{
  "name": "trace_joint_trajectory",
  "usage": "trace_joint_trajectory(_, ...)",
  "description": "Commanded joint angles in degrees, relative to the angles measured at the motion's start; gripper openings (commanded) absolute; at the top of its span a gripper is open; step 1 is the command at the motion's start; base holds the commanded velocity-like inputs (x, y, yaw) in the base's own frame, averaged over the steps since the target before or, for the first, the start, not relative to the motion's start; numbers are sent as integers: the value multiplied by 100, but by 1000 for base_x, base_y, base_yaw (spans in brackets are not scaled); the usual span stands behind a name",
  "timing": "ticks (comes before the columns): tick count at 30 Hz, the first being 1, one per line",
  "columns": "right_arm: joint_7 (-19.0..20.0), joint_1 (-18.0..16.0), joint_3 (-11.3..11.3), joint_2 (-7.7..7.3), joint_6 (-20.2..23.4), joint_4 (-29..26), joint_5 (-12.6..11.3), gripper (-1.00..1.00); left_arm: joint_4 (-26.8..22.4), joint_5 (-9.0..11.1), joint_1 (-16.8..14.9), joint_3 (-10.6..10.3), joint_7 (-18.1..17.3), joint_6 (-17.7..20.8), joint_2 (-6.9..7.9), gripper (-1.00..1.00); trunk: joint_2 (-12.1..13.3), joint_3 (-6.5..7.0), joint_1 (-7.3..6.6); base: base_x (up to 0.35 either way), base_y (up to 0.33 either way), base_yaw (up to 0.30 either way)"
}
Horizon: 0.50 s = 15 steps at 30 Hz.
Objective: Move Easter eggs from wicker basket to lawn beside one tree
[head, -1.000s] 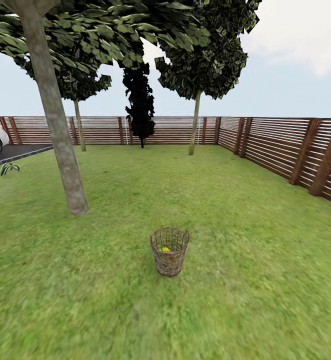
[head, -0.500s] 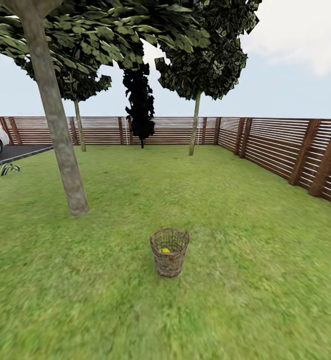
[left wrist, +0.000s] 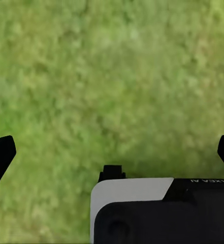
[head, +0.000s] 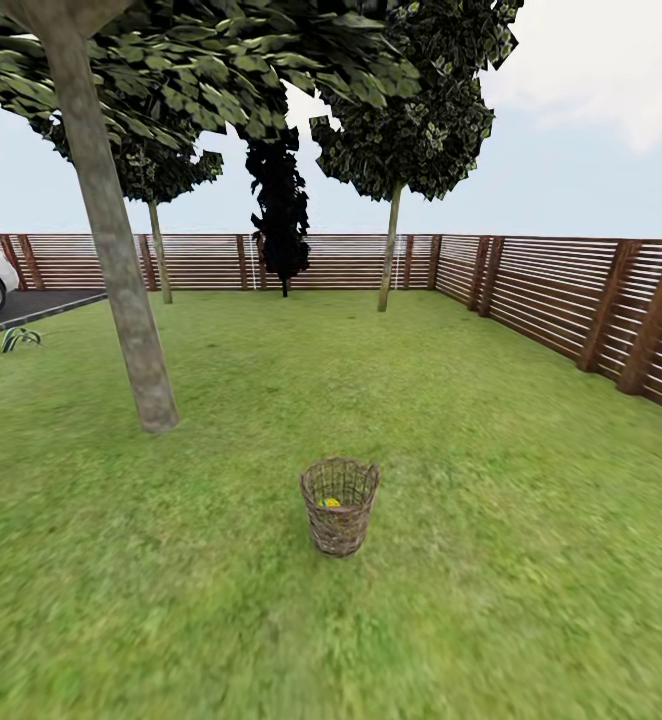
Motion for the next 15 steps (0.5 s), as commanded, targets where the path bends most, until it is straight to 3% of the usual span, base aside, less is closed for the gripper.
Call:
trace_joint_trajectory(1, 10, -4, 1, 1, -19, 9, 1, 100, 3, 12, -3, 5, 8, -69, -2, 100, 35, 10, -22, 0, 0, 0)
trace_joint_trajectory(7, 10, -4, 8, 5, -18, 33, 2, 100, 10, 174, -2, 22, -16, -418, 19, 100, 276, 118, -153, 0, 0, 0)
trace_joint_trajectory(15, 10, -4, 4, 15, -18, 37, 1, 100, 17, 331, 1, 19, -23, -502, 10, 100, 597, 261, -329, 0, 0, 0)
